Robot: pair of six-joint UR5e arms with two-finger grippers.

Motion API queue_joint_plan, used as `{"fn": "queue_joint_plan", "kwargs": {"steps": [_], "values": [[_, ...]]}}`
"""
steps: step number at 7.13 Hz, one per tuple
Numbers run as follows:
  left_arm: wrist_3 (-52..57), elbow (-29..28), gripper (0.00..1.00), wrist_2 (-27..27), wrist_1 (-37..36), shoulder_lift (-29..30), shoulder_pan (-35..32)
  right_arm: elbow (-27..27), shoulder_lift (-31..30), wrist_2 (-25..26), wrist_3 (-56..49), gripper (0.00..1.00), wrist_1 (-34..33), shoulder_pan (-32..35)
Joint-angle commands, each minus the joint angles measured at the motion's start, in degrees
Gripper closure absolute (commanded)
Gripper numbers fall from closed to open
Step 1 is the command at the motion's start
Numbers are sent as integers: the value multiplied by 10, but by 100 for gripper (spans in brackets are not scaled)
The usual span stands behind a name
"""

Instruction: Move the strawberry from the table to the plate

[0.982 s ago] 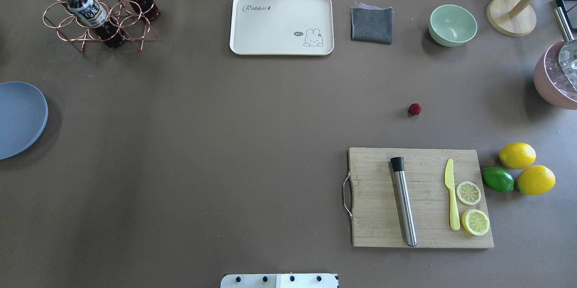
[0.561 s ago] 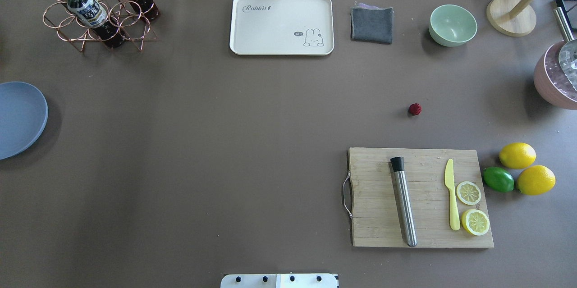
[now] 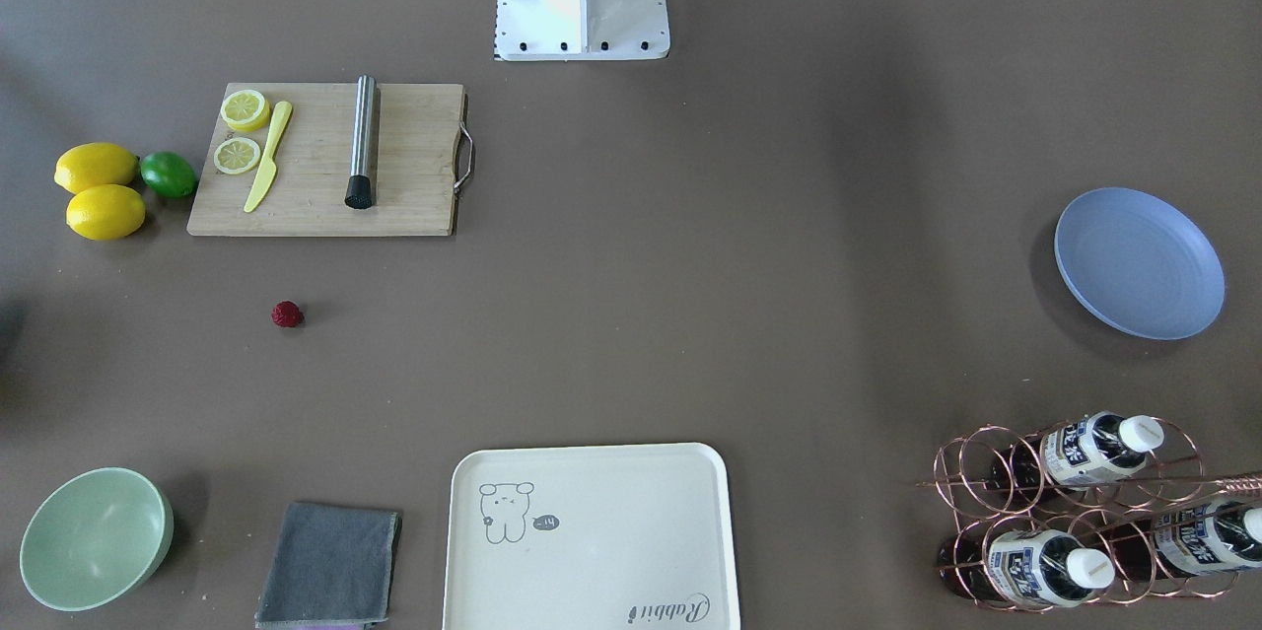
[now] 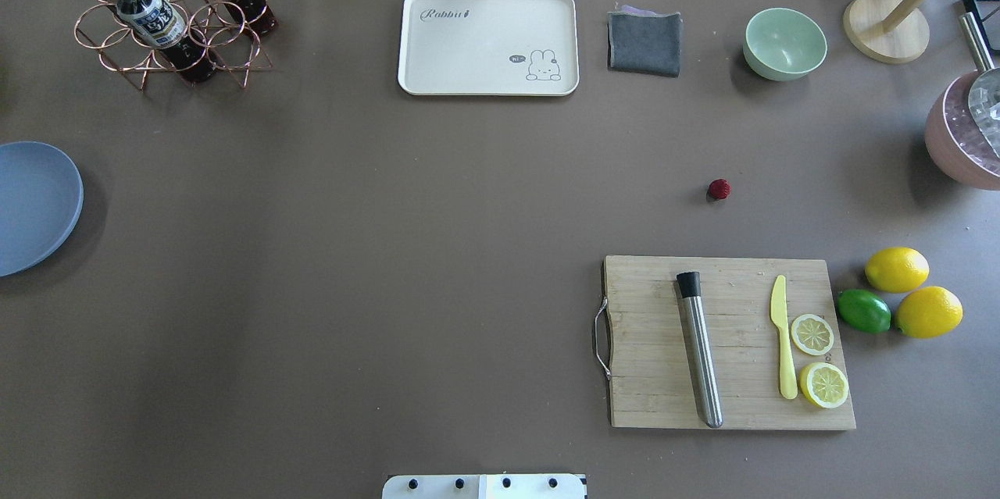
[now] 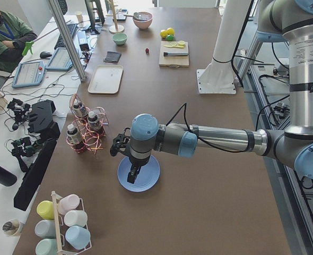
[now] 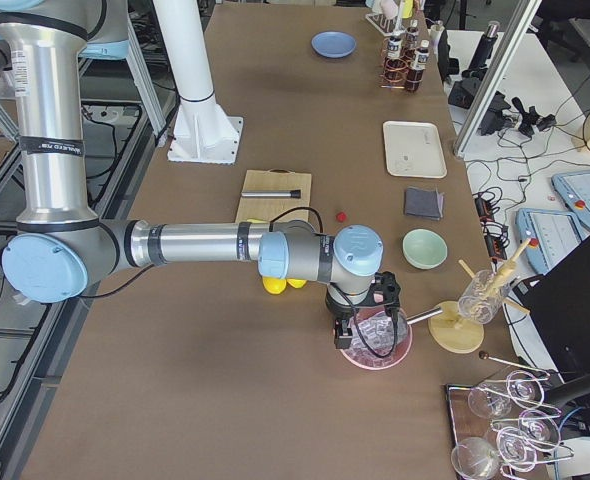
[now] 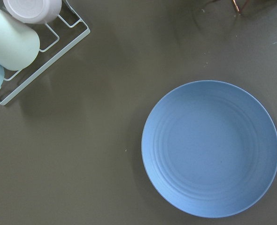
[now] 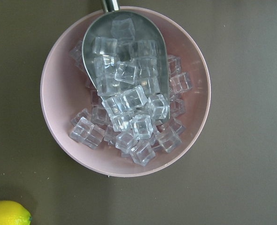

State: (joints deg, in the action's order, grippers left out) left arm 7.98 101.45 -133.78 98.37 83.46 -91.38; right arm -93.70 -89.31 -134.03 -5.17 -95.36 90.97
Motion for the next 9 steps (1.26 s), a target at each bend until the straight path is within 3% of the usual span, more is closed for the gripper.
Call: {"fn": "queue_joint_plan", "kwargs": {"steps": [1,4,5,6,8,9], "values": [[-1,-17,2,-6,-2,21,4,-7,1,-1,11,0,0,0],[7,-39,2,-12,21,10,3,-9,-3,-5,12,0,21,0],[2,-78,2,-15,50,18,4,-3,-21,-6,12,0,73,0],[2,-144,2,-29,125,29,4,-3,-34,-8,15,0,114,0],[-59,-255,2,-29,254,42,6,-3,-31,-10,51,0,116,-1],[-131,-265,2,-35,276,43,28,-4,-31,-18,57,0,116,-2]]}}
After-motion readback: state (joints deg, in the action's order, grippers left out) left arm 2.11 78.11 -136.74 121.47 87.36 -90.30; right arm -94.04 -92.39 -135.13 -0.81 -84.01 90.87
